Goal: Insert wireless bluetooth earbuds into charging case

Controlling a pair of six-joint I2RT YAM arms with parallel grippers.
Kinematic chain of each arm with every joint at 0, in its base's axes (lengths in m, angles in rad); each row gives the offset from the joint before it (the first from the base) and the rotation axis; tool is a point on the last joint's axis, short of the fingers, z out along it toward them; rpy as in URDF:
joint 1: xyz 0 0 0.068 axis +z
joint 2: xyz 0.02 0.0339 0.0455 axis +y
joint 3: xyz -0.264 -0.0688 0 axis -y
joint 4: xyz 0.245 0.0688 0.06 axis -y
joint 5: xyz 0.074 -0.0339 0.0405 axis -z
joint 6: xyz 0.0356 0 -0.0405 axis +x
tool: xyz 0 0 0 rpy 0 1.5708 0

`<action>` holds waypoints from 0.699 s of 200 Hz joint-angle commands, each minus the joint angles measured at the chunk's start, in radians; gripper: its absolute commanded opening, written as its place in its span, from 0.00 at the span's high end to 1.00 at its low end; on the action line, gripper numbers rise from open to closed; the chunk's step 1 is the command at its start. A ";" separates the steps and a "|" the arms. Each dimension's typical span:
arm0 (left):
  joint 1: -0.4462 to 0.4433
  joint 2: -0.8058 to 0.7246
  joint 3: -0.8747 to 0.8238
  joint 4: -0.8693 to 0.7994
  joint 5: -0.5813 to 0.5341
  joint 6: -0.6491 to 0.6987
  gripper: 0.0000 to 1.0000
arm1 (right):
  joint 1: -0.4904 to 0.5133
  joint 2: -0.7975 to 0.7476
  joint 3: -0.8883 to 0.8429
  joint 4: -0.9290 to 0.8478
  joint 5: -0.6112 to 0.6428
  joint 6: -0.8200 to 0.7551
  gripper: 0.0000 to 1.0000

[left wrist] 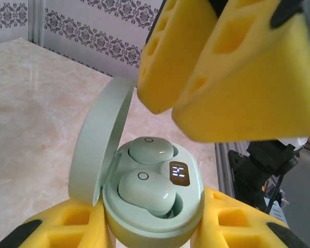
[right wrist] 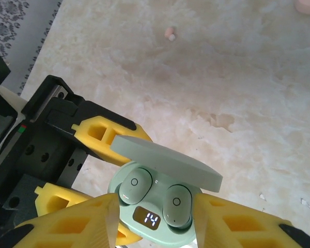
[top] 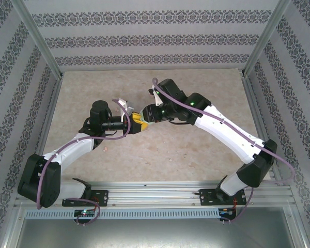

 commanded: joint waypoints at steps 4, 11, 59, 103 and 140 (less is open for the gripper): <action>-0.012 -0.027 0.009 -0.007 0.016 0.031 0.88 | 0.012 0.019 0.042 -0.034 0.053 0.018 0.58; -0.012 -0.028 0.009 -0.007 0.014 0.031 0.88 | 0.010 0.013 0.044 -0.030 0.057 0.013 0.57; -0.010 -0.046 0.000 -0.011 0.017 0.031 0.88 | -0.055 -0.062 -0.013 0.071 0.020 0.025 0.57; -0.011 -0.065 -0.003 -0.019 0.019 0.035 0.88 | -0.124 -0.047 -0.006 0.131 -0.048 0.034 0.54; -0.011 -0.069 0.006 -0.024 0.014 0.032 0.88 | -0.142 0.008 0.020 0.147 -0.138 0.043 0.53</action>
